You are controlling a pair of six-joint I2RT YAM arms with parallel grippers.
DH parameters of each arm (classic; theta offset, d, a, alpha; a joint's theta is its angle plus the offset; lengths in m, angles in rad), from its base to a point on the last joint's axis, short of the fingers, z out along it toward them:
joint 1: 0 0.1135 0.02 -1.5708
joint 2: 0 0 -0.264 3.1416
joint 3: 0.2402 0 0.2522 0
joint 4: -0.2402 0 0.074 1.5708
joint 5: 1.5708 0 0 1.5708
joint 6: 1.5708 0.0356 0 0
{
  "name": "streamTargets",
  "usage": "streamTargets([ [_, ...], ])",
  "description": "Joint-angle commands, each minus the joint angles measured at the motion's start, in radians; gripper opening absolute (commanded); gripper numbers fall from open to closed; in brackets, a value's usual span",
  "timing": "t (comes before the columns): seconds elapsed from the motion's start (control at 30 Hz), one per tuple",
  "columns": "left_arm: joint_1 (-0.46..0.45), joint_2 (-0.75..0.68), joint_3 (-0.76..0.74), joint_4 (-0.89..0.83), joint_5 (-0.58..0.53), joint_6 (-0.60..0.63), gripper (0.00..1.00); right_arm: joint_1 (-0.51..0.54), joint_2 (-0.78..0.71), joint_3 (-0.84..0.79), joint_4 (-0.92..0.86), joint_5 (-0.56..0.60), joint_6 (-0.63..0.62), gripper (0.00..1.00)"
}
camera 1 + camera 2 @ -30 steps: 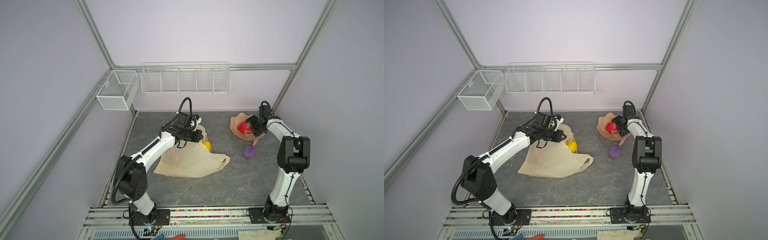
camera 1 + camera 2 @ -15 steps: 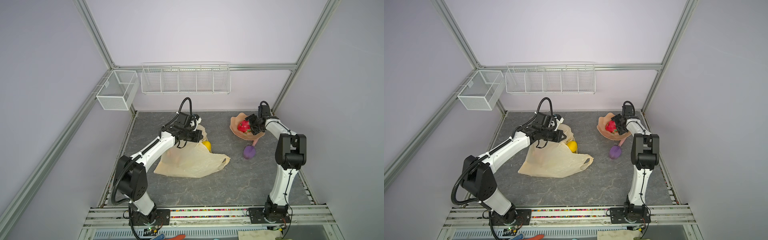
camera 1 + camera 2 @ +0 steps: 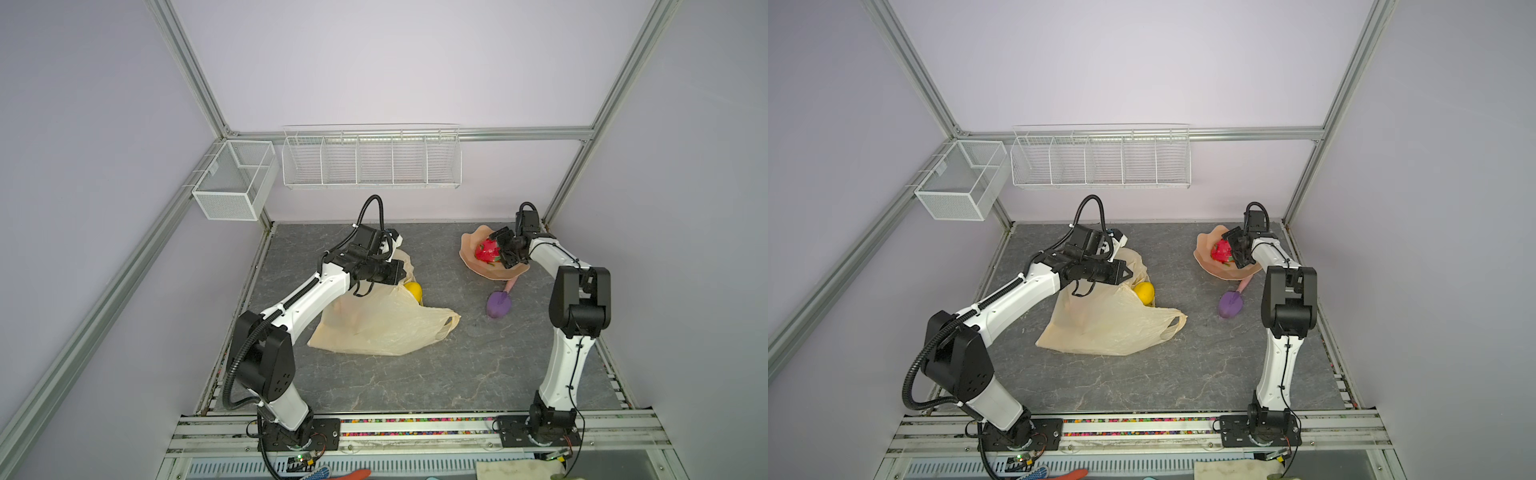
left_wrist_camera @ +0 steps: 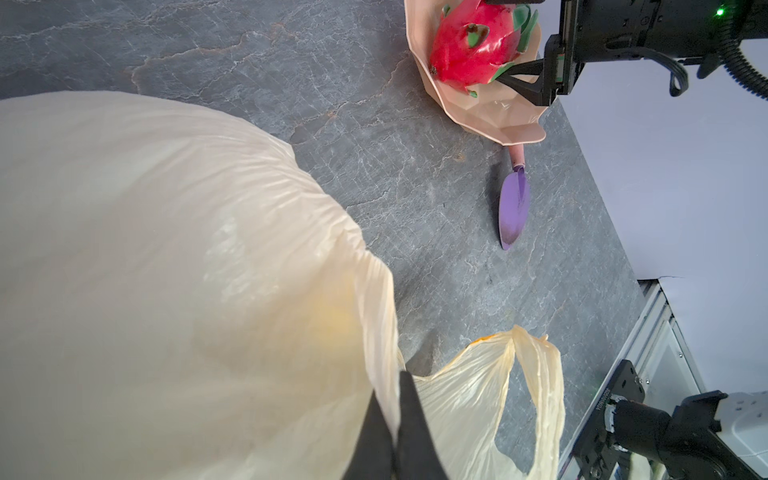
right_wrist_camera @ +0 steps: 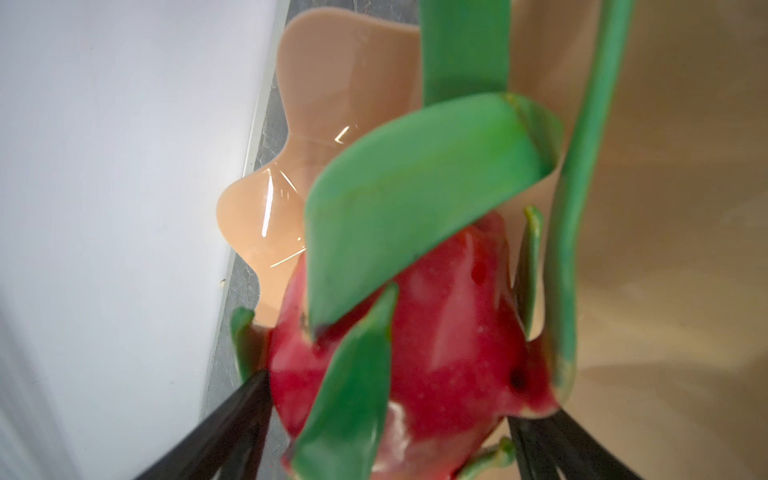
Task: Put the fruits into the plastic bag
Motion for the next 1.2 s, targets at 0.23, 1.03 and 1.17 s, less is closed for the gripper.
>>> streamTargets([
  [0.23, 0.006, -0.008, -0.014, -0.002, 0.003, 0.001, 0.0, -0.008, 0.093, -0.048, -0.09, 0.043, -0.027, 0.88],
  [1.03, 0.005, -0.043, -0.038, 0.0, -0.021, -0.017, 0.0, -0.013, -0.145, -0.13, 0.084, -0.033, -0.123, 0.49],
  [1.17, 0.005, -0.044, -0.03, -0.006, -0.024, -0.011, 0.0, -0.015, -0.216, -0.142, 0.077, -0.051, -0.15, 0.47],
])
